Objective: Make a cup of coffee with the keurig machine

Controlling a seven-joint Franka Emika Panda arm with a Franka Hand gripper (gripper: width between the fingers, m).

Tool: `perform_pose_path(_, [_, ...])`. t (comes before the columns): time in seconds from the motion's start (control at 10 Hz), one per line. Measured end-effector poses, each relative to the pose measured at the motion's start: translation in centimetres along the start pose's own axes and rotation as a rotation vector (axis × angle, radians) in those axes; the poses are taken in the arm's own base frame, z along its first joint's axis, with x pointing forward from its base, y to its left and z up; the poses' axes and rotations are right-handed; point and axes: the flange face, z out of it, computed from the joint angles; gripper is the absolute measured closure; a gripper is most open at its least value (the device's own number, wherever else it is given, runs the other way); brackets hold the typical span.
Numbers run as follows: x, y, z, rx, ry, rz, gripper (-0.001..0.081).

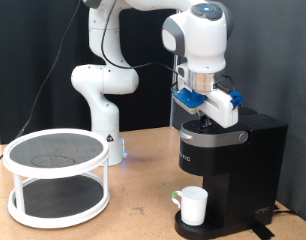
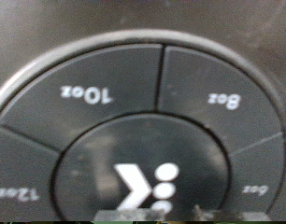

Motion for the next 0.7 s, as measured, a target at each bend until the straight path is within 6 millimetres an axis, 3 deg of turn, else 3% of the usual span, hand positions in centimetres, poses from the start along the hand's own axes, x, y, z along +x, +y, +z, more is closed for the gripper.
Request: perform_pose_path(0.7, [2.0, 1.5, -0.9, 0.04, -0.097, -0.079, 0.0806])
